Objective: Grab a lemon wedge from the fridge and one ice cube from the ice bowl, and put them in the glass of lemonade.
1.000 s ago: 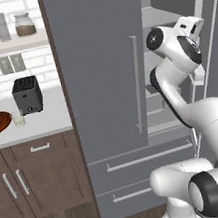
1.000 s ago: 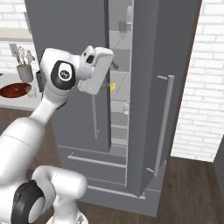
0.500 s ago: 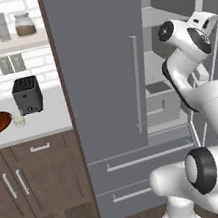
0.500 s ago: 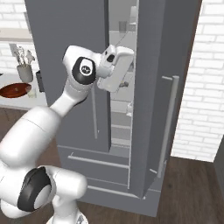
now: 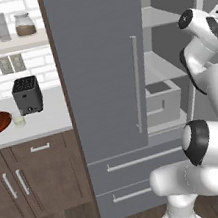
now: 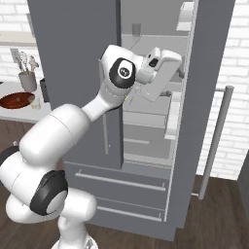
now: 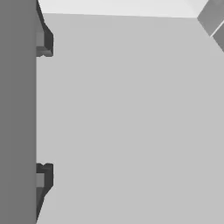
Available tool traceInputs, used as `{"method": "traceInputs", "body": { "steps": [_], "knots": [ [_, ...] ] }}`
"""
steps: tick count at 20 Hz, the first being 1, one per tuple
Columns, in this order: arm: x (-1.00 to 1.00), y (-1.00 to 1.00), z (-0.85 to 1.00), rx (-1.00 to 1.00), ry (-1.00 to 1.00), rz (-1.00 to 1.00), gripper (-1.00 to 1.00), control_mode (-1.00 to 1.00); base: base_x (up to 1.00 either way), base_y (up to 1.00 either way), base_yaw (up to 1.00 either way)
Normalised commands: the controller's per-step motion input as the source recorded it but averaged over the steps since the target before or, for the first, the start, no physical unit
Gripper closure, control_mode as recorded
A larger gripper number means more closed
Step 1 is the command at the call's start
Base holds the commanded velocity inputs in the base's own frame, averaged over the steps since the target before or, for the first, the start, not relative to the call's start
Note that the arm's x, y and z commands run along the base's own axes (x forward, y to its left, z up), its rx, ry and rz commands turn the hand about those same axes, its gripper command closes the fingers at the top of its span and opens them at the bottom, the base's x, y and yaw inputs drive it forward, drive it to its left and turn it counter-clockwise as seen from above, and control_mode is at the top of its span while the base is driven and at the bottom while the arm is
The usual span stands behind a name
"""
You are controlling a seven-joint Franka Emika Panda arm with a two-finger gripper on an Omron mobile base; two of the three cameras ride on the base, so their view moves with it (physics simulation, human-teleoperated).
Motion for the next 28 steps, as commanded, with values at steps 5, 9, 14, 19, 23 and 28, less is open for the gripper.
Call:
{"method": "traceInputs", "body": {
  "steps": [5,9,14,19,23,28],
  "knots": [
    [0.0,-0.61,0.0,0.05,-0.01,-0.09,-1.0,-1.0,0.0,0.0,0.0],
    [-0.08,-0.11,-0.07,0.11,-0.08,-0.01,-1.0,-1.0,0.0,0.0,0.0],
    [-0.64,0.65,-0.39,0.11,-0.22,0.01,-1.0,-1.0,0.0,0.0,0.0],
    [-0.38,0.78,-0.39,0.16,-0.31,0.05,-1.0,-1.0,0.0,0.0,0.0],
    [-0.22,0.44,-0.87,0.53,-0.46,0.08,-1.0,-1.0,0.0,0.0,0.0],
    [-0.03,0.63,-0.45,0.5,-0.38,0.11,-1.0,-1.0,0.0,0.0,0.0]
  ]
}}
